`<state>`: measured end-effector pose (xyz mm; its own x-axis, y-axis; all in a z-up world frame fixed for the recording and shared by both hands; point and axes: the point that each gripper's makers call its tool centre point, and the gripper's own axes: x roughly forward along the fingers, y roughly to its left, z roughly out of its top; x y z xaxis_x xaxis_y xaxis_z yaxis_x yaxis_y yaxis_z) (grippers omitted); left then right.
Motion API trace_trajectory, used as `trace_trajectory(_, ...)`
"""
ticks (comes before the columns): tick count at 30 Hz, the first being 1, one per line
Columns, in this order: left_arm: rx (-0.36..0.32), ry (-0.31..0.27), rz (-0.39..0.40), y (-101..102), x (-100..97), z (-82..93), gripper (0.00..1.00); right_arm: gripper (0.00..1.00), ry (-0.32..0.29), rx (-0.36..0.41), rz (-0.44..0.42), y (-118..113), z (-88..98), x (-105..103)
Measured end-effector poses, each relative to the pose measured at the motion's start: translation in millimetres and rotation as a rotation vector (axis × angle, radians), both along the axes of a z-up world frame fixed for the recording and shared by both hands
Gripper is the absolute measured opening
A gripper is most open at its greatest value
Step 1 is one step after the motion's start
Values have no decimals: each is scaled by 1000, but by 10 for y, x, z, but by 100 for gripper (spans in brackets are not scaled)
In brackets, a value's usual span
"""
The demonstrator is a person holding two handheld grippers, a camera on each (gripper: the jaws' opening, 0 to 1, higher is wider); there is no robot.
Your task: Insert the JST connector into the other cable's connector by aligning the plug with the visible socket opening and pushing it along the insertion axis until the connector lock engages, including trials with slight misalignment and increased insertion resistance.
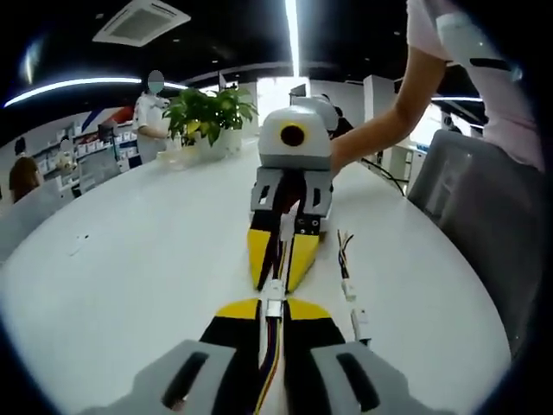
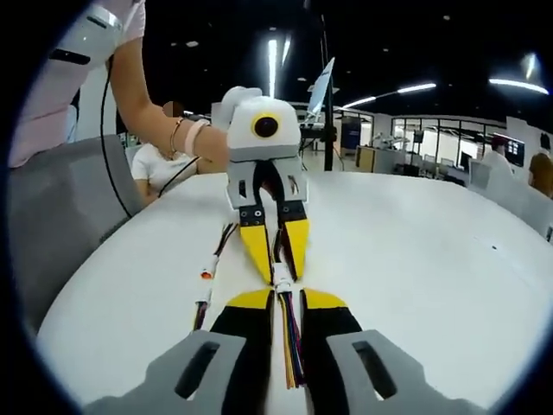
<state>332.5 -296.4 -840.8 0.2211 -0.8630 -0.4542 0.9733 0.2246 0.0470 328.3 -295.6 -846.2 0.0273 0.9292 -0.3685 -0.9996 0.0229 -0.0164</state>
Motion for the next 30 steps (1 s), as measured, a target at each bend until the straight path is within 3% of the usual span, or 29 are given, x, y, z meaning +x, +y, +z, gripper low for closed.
trace_trajectory(3,8,4,12,30,4,-2,7,13,2,-3,-8,-2,-6,34)
trace_trajectory(4,-19,30,29,45,-3,32,8,13,6,-5,-14,-9,-16,74)
trace_trajectory(7,-69,33,61,62,3,133,8,15,-13,-9,-19,-11,-23,103)
trace_trajectory(16,-21,14,74,139,-40,152,16,18,-17,3,-24,28,76,100)
trace_trajectory(30,8,-11,81,148,-120,373,25,30,-42,30,-39,46,386,-56)
